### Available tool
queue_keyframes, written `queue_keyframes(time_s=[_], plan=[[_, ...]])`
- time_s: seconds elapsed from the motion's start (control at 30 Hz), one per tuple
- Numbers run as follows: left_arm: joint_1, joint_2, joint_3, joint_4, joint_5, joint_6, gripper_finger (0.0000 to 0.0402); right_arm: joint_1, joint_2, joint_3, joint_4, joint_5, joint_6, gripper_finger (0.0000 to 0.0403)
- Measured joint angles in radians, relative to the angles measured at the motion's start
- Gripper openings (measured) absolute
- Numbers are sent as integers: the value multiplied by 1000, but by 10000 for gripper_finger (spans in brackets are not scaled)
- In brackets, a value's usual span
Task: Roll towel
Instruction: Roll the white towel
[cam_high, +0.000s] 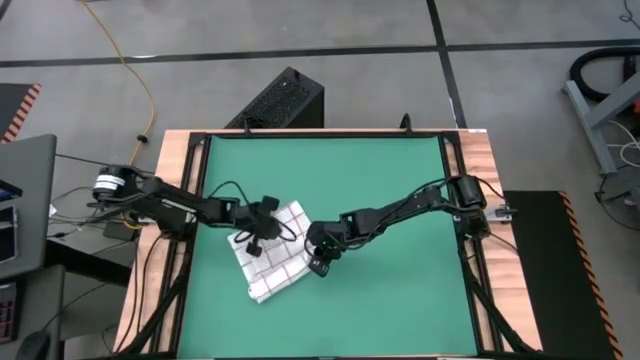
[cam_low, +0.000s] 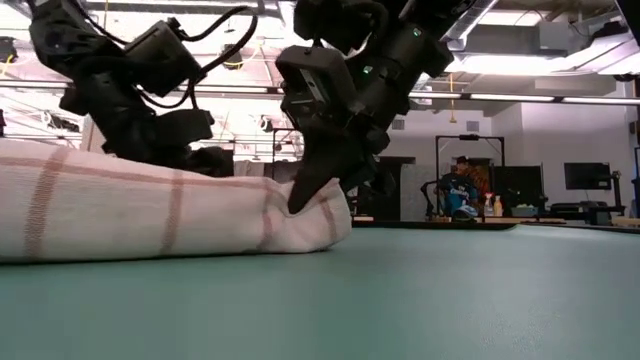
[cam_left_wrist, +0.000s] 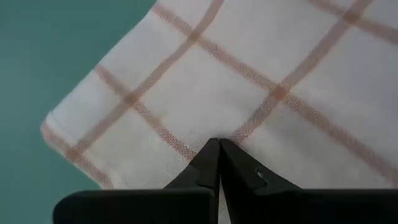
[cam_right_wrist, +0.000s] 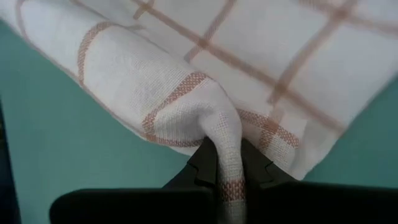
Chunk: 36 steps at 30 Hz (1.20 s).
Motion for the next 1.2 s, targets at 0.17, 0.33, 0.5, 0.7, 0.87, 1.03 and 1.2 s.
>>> queue_keyframes(time_s=[0.17,0.33,0.5,0.7,0.87,1.03,1.2], plan=[[-19,126,77,22,12,87,0,4,0,15,-5,4,10,39],[-20,243,154,29,6,84,0,19,0,16,-14,33,29,39],[-29,209,153,-20,-72,39,0,25,0,16,-41,38,48,39],[-89,-37,147,-188,-187,-10,0,12,0,0,-98,59,82,39],[-144,-246,147,-334,-209,-63,0,7,-2,-5,-131,36,98,39],[-241,-397,147,-300,-197,-175,0,7,-2,-7,-114,32,98,39],[-447,-372,149,-214,-178,-201,0,7,-2,-6,-114,29,98,39]])
